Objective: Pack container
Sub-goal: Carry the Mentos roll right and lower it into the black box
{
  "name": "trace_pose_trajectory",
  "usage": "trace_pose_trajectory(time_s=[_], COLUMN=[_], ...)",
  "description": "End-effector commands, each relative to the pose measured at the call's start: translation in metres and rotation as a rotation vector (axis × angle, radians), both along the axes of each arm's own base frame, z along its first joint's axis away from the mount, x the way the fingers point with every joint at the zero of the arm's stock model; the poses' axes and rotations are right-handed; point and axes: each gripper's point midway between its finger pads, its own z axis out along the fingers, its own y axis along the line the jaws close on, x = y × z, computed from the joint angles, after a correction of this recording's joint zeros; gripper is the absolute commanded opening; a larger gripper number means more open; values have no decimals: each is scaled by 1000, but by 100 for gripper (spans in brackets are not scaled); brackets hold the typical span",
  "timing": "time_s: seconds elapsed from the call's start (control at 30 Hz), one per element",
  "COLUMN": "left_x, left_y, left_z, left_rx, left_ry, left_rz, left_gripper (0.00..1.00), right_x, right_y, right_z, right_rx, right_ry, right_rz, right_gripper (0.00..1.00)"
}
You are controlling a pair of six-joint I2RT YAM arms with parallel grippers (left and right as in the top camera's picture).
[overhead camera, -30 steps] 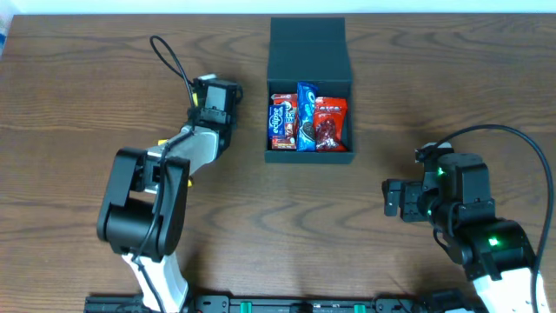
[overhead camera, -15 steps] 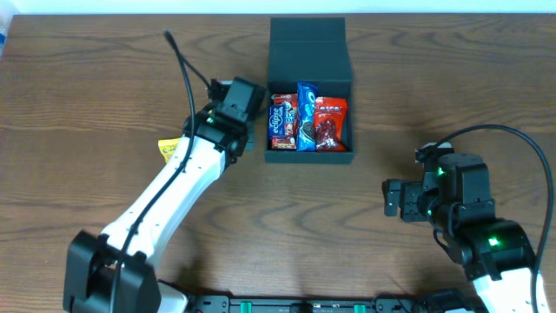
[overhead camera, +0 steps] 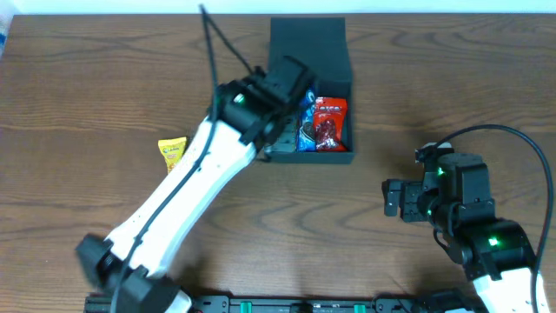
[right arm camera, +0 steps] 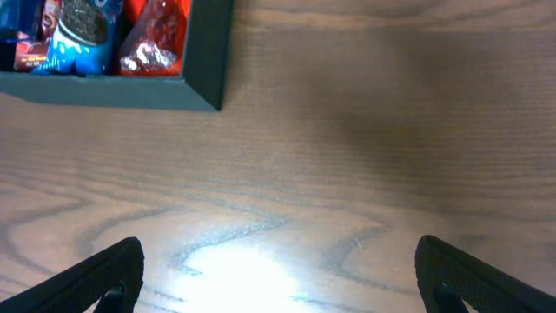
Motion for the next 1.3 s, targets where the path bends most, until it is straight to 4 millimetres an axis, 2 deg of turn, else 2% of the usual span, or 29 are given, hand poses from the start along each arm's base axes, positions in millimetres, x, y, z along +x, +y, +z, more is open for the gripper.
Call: trace_pose_trajectory(time_s=[0.0, 0.3, 0.43, 0.67, 0.8, 1.07, 1.27], left_x=[-9, -7, -5, 0, 8, 25, 31], left_y=[-42, -88, -110, -132, -139, -146, -138], left_z=[-6, -22, -31, -54, -67, -76, -94], left_rx=[-121, -158, -226, -289, -297, -305, -234], left_ry=[145, 334, 399, 479, 476, 423, 411], left_rz=[-54, -132, -150, -144, -117, -90, -70], left_gripper=[6, 6, 6, 6, 5, 5, 6], right_x=[1, 1, 1, 1, 1, 1, 1], right_y=[-1, -1, -1, -1, -1, -1, -1], right_z=[2, 2, 2, 2, 2, 2, 2], right_rx=[-4, -4, -4, -4, -4, -4, -4], right_ry=[-7, -7, -8, -7, -7, -7, -8], right_rz=[4, 4, 4, 4, 4, 4, 4], right_gripper=[99, 99, 99, 99, 99, 99, 99])
